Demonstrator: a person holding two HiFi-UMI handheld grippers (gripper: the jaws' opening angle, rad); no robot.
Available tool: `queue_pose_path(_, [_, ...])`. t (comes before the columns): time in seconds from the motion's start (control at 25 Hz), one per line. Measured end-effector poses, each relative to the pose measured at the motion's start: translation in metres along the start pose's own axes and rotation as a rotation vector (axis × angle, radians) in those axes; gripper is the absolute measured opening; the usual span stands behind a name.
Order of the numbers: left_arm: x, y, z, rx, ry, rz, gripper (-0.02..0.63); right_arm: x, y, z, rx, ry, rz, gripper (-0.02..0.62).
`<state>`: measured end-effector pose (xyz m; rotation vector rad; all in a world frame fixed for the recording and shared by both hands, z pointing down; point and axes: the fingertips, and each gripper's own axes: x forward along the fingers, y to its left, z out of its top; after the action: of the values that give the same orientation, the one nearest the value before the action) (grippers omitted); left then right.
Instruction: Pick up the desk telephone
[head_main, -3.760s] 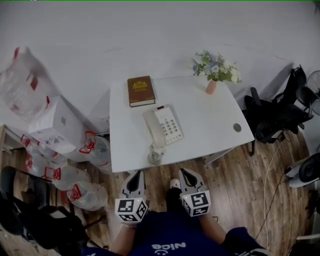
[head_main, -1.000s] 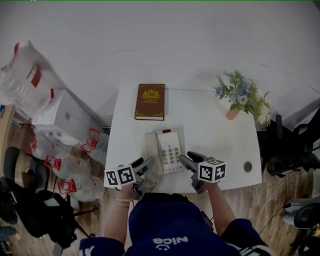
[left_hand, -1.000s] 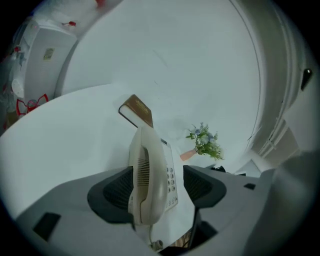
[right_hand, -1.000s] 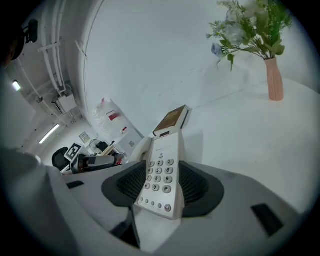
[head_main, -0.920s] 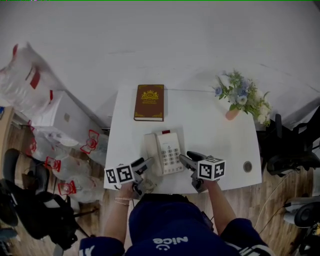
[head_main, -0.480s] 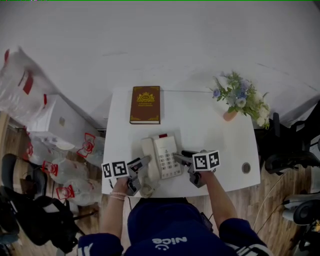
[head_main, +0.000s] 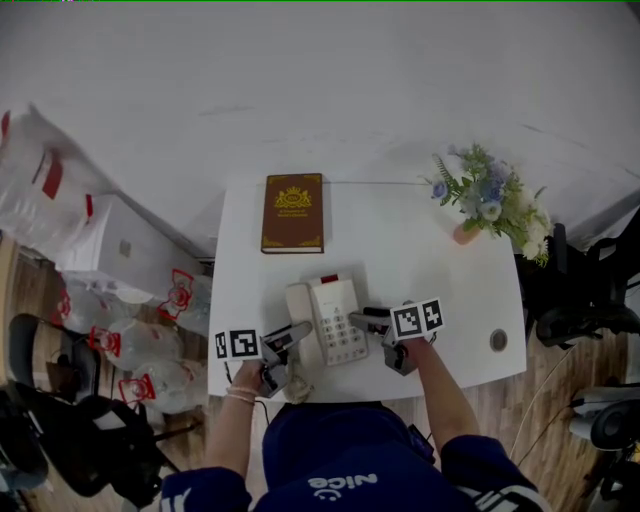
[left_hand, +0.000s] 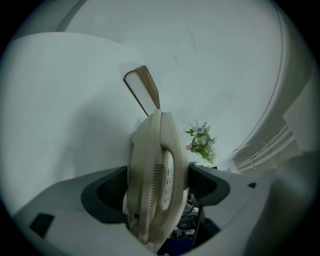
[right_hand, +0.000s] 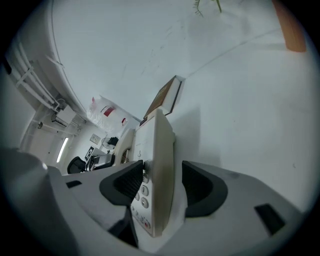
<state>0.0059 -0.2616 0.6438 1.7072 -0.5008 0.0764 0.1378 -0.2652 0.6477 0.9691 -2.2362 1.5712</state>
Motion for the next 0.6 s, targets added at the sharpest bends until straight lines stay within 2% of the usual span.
queue_pose_path(0.08, [0.003,-0.004,-0.001,-0.020,0.000,-0.037,0.370,0.004,0.005,-0.003,0.034,0.020,0.053,0.244])
queue_pose_path(0.16, [0.005,-0.003,-0.001,-0.021,0.003,-0.042,0.370,0.009,0.010,-0.006,0.047,0.051,0.092,0.244])
queue_pose_path(0.32, [0.007,-0.002,0.001,-0.015,0.002,-0.034,0.370,0.015,0.009,-0.008,0.037,0.093,0.068,0.252])
queue_pose_path(0.6, [0.008,-0.001,0.003,0.013,0.035,-0.036,0.370,0.015,0.008,-0.007,0.063,0.073,0.057,0.252])
